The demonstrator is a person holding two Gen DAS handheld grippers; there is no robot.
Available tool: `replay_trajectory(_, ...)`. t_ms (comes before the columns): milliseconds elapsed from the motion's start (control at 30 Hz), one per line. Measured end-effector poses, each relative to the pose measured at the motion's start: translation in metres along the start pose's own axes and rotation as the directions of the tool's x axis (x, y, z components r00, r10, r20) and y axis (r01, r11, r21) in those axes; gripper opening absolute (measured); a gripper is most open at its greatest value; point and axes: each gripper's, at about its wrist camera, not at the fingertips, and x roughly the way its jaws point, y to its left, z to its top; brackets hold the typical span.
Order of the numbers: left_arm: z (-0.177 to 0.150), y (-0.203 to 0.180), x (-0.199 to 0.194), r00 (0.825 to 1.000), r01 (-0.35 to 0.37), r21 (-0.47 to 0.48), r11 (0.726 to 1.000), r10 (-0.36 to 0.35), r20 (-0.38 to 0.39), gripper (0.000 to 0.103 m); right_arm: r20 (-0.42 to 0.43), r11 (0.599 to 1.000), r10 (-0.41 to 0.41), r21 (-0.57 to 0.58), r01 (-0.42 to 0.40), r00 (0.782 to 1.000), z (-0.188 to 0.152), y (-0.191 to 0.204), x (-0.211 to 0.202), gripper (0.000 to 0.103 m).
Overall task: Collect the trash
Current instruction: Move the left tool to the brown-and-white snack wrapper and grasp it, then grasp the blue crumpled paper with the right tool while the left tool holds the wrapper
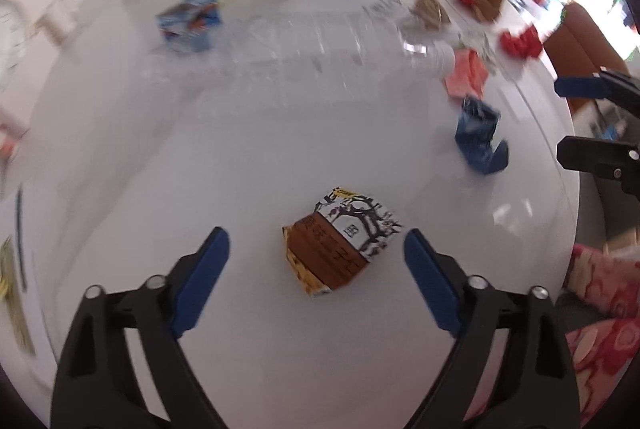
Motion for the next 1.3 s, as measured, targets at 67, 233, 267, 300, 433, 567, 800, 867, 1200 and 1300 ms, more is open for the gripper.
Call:
replay_trajectory(67,0.002,0.002,0.009,1.000,0.028,0.049,0.998,-0.027,-0.012,0.079,-0.023,1.000,-0.006,0.026,0.007,1.000,0.002,0.002,0.008,0.101)
replay_trajectory(233,0.008,0.005,0.023,0.998,0.065,0.105,0.992,-0.062,-0.032,0.075,-0.040,0.998,-0.031,0.047,0.033,0.999,0.008,0.009,0.017,0.101)
replay_trajectory(267,0.009,0.006,0.024,0.997,0.069,0.102,0.992,-0.067,-0.024,0.073,-0.042,0.998,-0.035,0.057,0.038,0.998,0.010,0.009,0.019,0.101)
replay_trajectory(300,0.010,0.006,0.024,0.997,0.073,0.100,0.992,-0.071,-0.020,0.073,-0.046,0.997,-0.036,0.069,0.039,0.998,0.011,0.009,0.019,0.101)
replay_trajectory(433,0.014,0.010,0.023,0.996,0.092,0.091,0.992,-0.092,-0.008,0.056,-0.058,0.992,-0.040,0.115,0.047,0.997,0.013,0.006,0.022,0.101)
replay_trajectory(567,0.014,0.019,0.020,0.995,0.101,0.068,0.993,-0.101,-0.006,0.038,-0.066,0.989,-0.060,0.134,0.068,0.996,0.014,0.004,0.023,0.101)
replay_trajectory(800,0.005,0.021,0.018,0.999,0.039,0.038,0.999,-0.038,-0.012,0.026,-0.079,0.986,-0.080,0.140,0.091,0.994,0.013,0.007,0.024,0.101)
replay_trajectory(867,0.001,0.022,0.016,1.000,0.022,0.028,0.999,-0.022,-0.018,0.025,-0.078,0.986,-0.084,0.138,0.094,0.993,0.013,0.009,0.024,0.101)
replay_trajectory(1200,-0.006,0.029,0.004,0.999,0.023,-0.145,0.989,-0.027,-0.029,0.024,-0.083,0.989,-0.072,0.121,0.082,0.994,0.016,0.016,0.040,0.090)
replay_trajectory(1300,-0.005,0.028,-0.003,0.999,0.031,-0.184,0.983,-0.036,-0.021,0.024,-0.105,0.991,-0.099,0.080,0.107,0.990,0.018,0.021,0.052,0.076)
